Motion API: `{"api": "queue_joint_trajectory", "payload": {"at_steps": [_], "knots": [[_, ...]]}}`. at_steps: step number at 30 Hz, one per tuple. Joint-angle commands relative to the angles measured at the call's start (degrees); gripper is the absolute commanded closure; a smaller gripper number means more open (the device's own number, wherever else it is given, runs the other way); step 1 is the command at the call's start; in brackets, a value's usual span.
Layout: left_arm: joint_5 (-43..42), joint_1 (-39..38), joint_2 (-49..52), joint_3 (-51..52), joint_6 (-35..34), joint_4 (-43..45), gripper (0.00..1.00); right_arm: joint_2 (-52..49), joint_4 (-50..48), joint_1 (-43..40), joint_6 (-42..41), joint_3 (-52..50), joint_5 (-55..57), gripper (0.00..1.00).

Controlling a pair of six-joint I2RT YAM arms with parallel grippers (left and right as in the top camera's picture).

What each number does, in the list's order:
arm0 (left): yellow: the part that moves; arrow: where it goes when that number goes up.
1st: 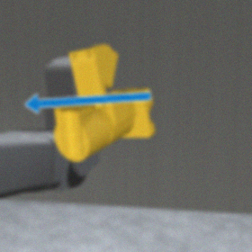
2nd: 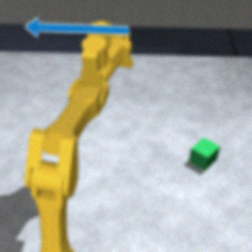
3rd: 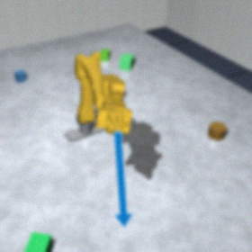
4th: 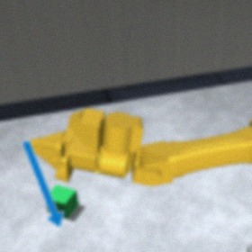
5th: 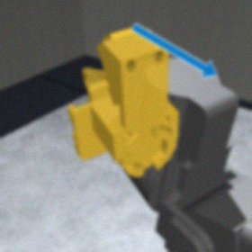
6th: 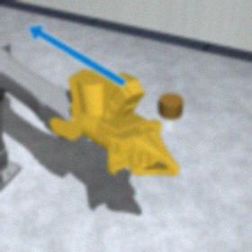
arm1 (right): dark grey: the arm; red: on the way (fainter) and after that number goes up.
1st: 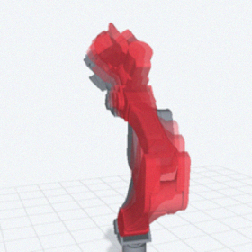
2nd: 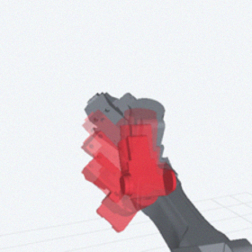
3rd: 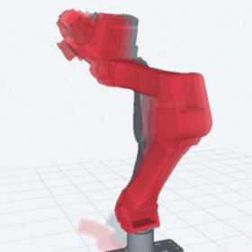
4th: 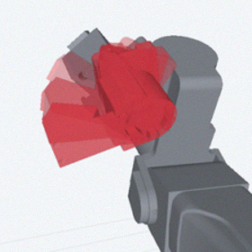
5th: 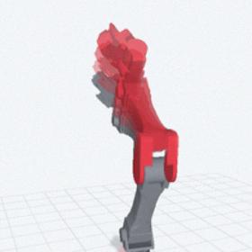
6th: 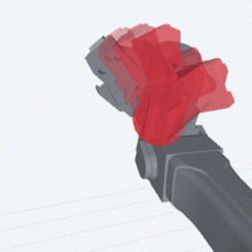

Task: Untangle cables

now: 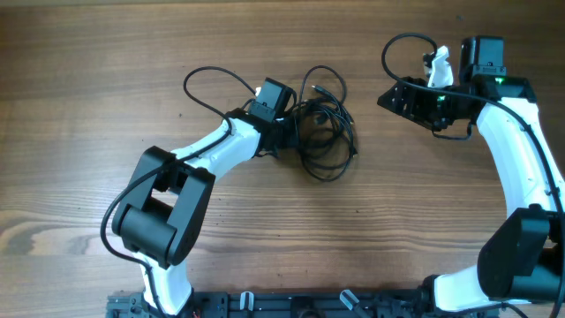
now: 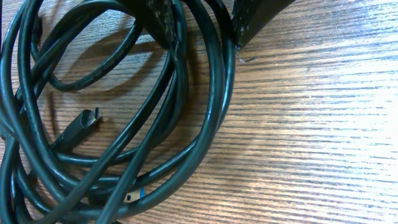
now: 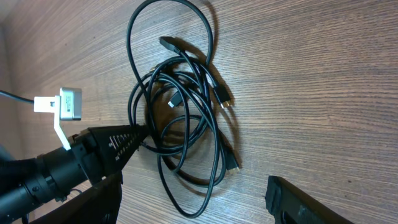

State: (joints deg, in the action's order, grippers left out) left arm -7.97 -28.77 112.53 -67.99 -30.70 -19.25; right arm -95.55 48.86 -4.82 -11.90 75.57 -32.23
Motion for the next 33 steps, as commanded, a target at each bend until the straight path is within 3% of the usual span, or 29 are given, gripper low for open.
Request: {"api": "queue_joint_trajectory", "payload": {"at_steps": [1,6,11,23,33], "knots": [[-0.09,-0.37,1.07,-0.26,-0.20,-0.31,0.74,0.76,0.07,0.00,-0.15,-0.15,0.81,0.24],[-0.04,-0.31,1.05,-0.28,-0.15,0.46,0.96,0.76,0.07,0.00,-0.11,-0.15,1.01,0.24],[-0.04,-0.20,-1.09,-0.31,0.39,2.19,0.96,0.76,0.11,0.00,-0.13,-0.15,0.98,0.23],[-1.25,-0.20,-16.55,-0.28,0.24,0.83,0.96,0.79,0.28,0.00,-0.11,-0.15,0.94,0.23],[-1.46,-0.20,-17.94,-0.28,0.24,-1.46,0.96,0.79,0.28,0.00,-0.07,-0.15,0.96,0.23]]}}
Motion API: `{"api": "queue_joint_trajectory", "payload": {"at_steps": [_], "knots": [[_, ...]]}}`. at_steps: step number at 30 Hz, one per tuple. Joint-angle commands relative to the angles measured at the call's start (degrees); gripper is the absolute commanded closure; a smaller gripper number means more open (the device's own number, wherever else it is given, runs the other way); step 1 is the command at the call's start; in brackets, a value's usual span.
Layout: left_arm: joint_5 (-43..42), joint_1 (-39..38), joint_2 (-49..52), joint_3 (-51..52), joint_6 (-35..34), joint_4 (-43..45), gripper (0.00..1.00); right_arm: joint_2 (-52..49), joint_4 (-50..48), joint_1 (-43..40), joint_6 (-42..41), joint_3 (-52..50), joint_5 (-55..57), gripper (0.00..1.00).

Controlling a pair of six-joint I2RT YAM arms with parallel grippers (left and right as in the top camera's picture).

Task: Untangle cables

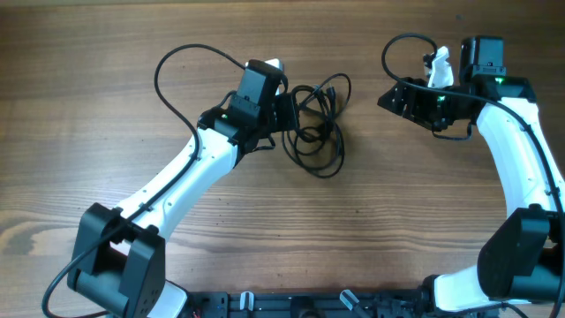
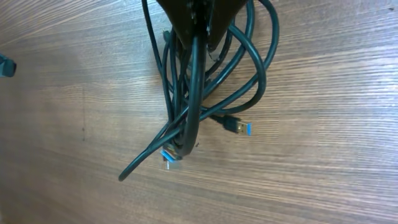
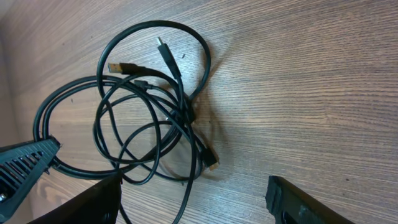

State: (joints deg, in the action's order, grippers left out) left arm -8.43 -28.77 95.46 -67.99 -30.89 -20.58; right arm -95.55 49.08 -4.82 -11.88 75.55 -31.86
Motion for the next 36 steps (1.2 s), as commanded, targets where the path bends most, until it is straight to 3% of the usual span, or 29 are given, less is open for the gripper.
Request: {"api": "queue_joint_trajectory", "payload": {"at_steps": [1,12,27,36], "knots": [[-1.11,-0.20,-0.87,-0.28,0.44,-0.07,0.96,0.76,0.07,0.00,-0.09,-0.13,0.59,0.23],[-2.36,1.27,-2.27,-0.28,-2.34,0.09,0.96,0.76,0.09,0.00,-0.09,-0.13,0.59,0.23],[-15.78,8.00,-3.02,-0.28,-7.21,0.52,0.96,0.79,0.09,0.00,-0.09,-0.13,0.59,0.23],[-12.72,9.14,-2.97,-0.28,-13.27,0.15,0.96,0.76,0.07,0.00,-0.13,-0.13,0.57,0.23]]}}
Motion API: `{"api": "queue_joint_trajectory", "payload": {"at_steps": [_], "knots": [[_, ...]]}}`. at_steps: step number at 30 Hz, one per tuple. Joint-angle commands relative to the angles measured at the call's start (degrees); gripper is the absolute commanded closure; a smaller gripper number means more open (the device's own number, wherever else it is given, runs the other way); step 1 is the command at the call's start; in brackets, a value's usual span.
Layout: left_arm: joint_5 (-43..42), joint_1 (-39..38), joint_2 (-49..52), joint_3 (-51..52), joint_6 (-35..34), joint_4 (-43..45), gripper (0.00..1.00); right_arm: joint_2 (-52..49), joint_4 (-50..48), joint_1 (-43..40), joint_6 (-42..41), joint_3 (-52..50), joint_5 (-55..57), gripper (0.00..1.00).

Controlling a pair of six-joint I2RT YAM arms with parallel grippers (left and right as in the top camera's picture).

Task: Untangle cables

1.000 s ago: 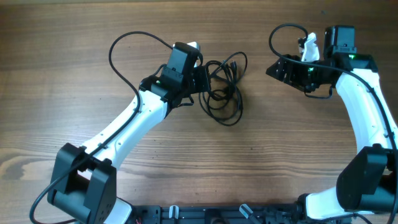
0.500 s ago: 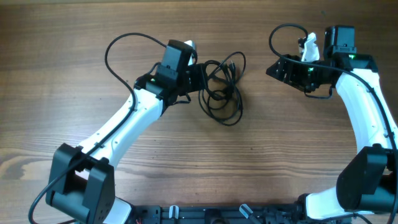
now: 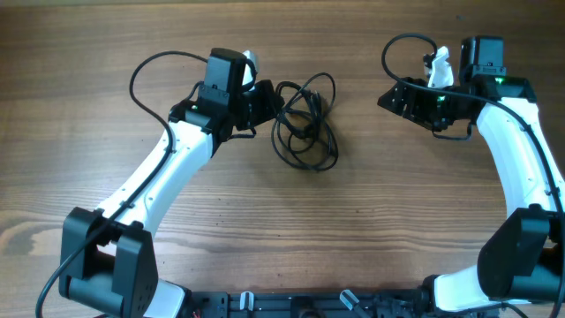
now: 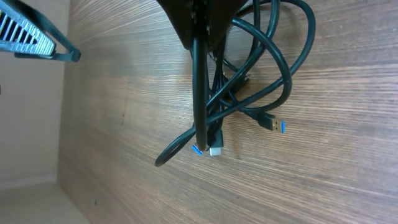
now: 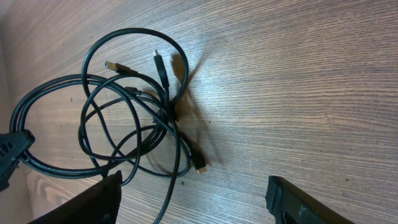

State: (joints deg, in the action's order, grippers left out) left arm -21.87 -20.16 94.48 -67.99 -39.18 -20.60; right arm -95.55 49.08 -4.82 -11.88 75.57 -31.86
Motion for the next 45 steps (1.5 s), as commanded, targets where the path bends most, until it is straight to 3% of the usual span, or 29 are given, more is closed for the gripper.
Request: {"api": "queue_joint_trajectory", "payload": {"at_steps": [1,7,13,18,24,31,37,45], "knots": [[1.05,0.52,-1.90,-0.28,-5.25,0.17,0.96,0.76,0.04,0.00,-0.15,-0.15,0.57,0.23],[-0.59,0.55,-1.73,-0.28,-4.85,1.14,0.96,0.76,-0.04,0.00,-0.33,-0.15,0.22,0.23],[-20.90,2.71,-2.62,-0.28,-5.57,15.19,0.96,0.76,-3.13,1.40,0.02,-0.15,-6.80,0.24],[-29.22,4.66,-2.67,-0.28,-16.24,21.81,0.96,0.76,-8.39,3.32,0.44,-0.15,-15.72,0.25],[-35.85,5.70,-2.67,-0.28,-25.77,28.48,0.96,0.76,-12.68,5.66,-3.39,-0.15,-16.65,0.26],[-39.19,5.73,-2.67,-0.28,-34.88,40.52,0.96,0.72,-16.94,8.02,-7.85,-0.15,-16.74,0.29],[-39.19,5.68,-2.67,-0.28,-35.32,41.38,0.96,0.61,-18.73,10.29,-8.39,-0.15,-17.70,0.29],[-39.43,5.70,-2.67,-0.28,-44.85,49.44,0.96,-1.49,-19.04,12.52,-14.58,-0.15,-9.66,0.30]]}}
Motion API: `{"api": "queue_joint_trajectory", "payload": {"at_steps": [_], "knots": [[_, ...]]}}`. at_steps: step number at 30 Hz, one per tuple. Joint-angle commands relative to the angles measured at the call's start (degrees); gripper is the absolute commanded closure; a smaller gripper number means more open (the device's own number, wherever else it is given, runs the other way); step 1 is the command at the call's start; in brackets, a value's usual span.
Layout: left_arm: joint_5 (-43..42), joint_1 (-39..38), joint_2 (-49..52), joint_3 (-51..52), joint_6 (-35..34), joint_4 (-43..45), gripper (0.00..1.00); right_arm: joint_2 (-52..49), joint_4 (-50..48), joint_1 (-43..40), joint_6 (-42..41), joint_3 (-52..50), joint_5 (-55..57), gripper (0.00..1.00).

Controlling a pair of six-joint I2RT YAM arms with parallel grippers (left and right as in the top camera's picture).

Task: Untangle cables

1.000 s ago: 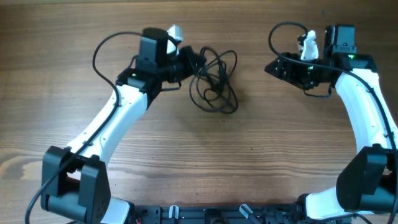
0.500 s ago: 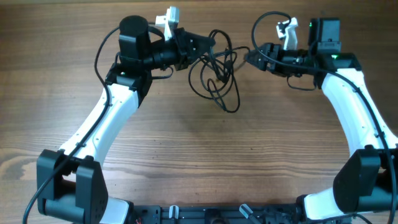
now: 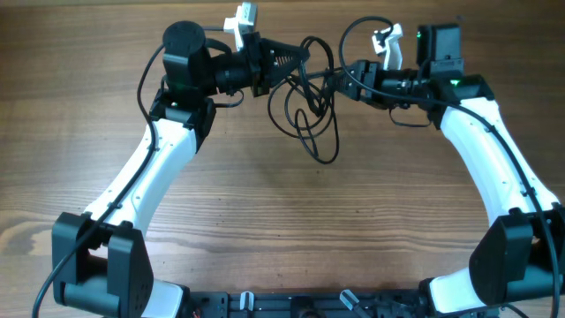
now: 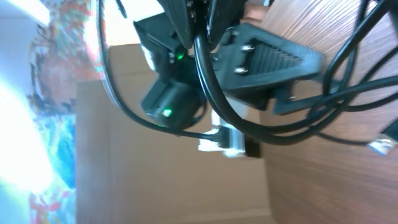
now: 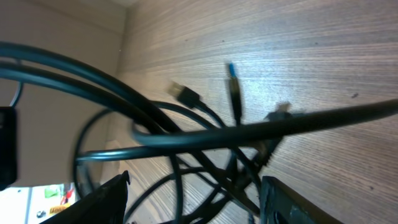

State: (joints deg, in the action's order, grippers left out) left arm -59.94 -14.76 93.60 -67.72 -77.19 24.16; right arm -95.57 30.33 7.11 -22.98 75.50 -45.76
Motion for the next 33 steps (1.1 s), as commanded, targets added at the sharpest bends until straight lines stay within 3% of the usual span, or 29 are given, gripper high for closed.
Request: {"api": "queue_joint_trajectory", "payload": {"at_steps": [1,9,16,22,24,27,33], "knots": [[-1.33,0.31,-1.79,-0.55,-8.17,6.10,0.96,-1.79,-0.28,0.61,-4.07,-0.09,4.26,0.30],[-1.09,0.31,-1.79,-0.55,-20.00,20.35,0.96,-4.98,-1.11,1.18,-5.66,-0.09,5.99,0.33],[0.31,2.32,-1.79,-0.55,-24.90,25.97,0.96,-5.49,1.81,1.16,-8.61,-0.09,17.84,0.36],[2.75,6.05,-1.79,-0.55,-24.76,28.11,0.96,-5.49,2.27,1.07,-8.33,-0.09,20.44,0.37],[2.40,6.58,-1.79,-0.55,-19.80,27.34,0.96,-5.49,1.75,1.07,-6.23,-0.09,18.51,0.37],[1.44,5.44,-1.79,-0.55,-9.35,18.82,0.96,-5.49,-0.11,1.07,-1.09,-0.09,10.54,0.36],[11.02,2.56,-1.77,-0.55,15.15,-14.40,0.96,-5.49,-0.79,1.07,2.01,-0.09,3.28,0.36]]}}
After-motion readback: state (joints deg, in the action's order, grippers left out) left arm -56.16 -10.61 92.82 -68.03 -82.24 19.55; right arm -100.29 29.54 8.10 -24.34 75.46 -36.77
